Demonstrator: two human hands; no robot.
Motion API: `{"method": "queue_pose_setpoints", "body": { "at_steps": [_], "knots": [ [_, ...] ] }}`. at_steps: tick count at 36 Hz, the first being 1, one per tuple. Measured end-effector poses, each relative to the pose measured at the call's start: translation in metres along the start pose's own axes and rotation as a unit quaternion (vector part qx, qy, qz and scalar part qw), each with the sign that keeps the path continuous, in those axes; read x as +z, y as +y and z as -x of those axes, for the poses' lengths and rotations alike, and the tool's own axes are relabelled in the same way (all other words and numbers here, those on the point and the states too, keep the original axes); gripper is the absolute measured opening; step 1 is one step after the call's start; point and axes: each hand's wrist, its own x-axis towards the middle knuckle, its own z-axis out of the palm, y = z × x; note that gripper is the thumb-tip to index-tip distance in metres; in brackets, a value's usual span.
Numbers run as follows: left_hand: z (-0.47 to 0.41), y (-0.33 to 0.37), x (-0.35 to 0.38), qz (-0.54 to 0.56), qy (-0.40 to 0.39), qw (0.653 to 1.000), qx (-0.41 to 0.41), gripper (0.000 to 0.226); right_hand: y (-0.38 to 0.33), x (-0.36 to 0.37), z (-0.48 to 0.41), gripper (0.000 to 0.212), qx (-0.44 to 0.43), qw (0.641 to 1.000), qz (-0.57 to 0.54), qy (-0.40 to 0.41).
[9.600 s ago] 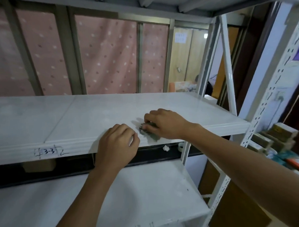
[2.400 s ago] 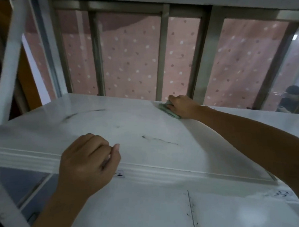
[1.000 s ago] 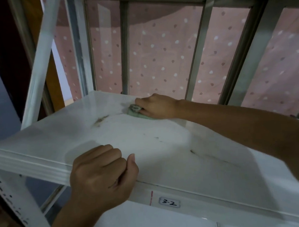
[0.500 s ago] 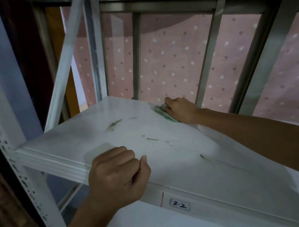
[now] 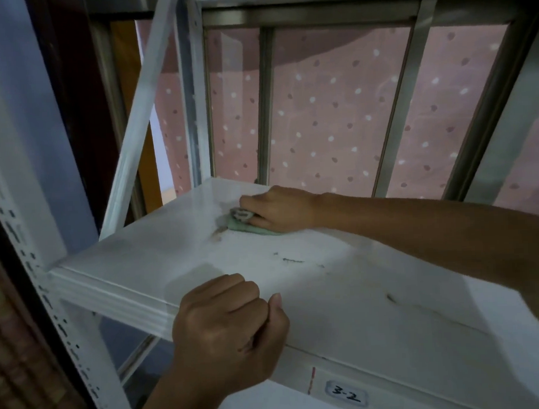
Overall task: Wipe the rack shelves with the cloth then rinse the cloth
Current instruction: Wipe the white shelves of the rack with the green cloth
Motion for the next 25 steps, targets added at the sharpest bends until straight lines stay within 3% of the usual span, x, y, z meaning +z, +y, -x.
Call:
{"method": "queue_pose_setpoints", "body": {
  "at_steps": [5,10,15,21,25],
  "knots": [
    [-0.001,0.001,0.0,-0.004,0.002,1.0,-0.006,0.051,-0.024,-0.015,0.026,0.018,-0.051,0.998,-0.016,0.017],
    [-0.001,0.001,0.0,0.009,0.007,1.0,-0.007,0.051,-0.008,-0.007,0.029,0.022,0.082,0.997,-0.006,-0.003],
    [0.0,-0.001,0.0,0.022,0.007,1.0,-0.013,0.05,0.03,0.003,0.016,0.04,0.274,0.955,0.025,-0.108],
    [0.001,-0.001,0.0,0.037,0.007,0.999,-0.014,0.051,0.063,0.029,-0.034,0.042,0.352,0.925,-0.003,-0.145],
    [0.0,-0.002,0.001,0.038,0.009,0.999,-0.014,0.051,0.066,0.039,-0.068,0.035,0.314,0.938,0.005,-0.144]
  ]
}}
